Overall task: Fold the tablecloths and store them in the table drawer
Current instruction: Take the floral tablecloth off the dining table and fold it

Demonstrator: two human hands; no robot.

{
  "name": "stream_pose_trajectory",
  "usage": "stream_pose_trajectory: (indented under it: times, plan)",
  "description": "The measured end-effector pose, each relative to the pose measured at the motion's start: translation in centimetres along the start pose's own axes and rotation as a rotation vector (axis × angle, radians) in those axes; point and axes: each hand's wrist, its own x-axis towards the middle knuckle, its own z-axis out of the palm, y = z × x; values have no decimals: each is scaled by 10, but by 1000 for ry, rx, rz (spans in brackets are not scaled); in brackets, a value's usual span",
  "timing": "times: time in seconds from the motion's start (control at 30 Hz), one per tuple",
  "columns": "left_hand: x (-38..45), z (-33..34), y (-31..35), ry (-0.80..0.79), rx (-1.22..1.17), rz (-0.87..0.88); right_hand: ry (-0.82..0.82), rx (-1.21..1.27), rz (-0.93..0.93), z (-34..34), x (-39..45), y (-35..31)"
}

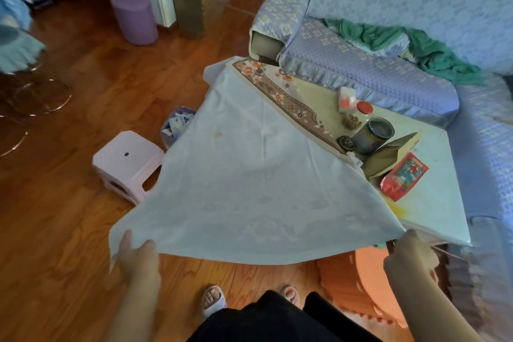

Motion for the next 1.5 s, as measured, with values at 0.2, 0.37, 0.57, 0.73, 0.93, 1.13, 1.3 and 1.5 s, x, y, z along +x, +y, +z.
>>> stream_pose_trajectory:
  times: [0.2,0.37,0.57,0.73,0.93,1.13,1.3,1.5]
  plan:
    - [15,59,109,-252,289,208,87,-241,-457,43,16,-39]
    - [-29,141,281,-390,65,324,-132,-296,-657,96,-20,-178]
    - [-109,197,490,-600,-809,328,-690,493,-529,117,-92,-334]
    - [-135,242,567,-697,-839,384,-893,580,-211,174,-115,-424]
    - [-135,335,613,-817,-703,524,-1024,683,-235,298,-79,-526]
    - [-118,486,677,-759,-439,607,-1078,597,-140,445,-62,-619]
    - [-149,589,742,-806,-316,674,-1103,492,-303,495,-64,-692]
    - [-229,604,868,-995,-841,851,-1124,914,-692,463,-83,-829]
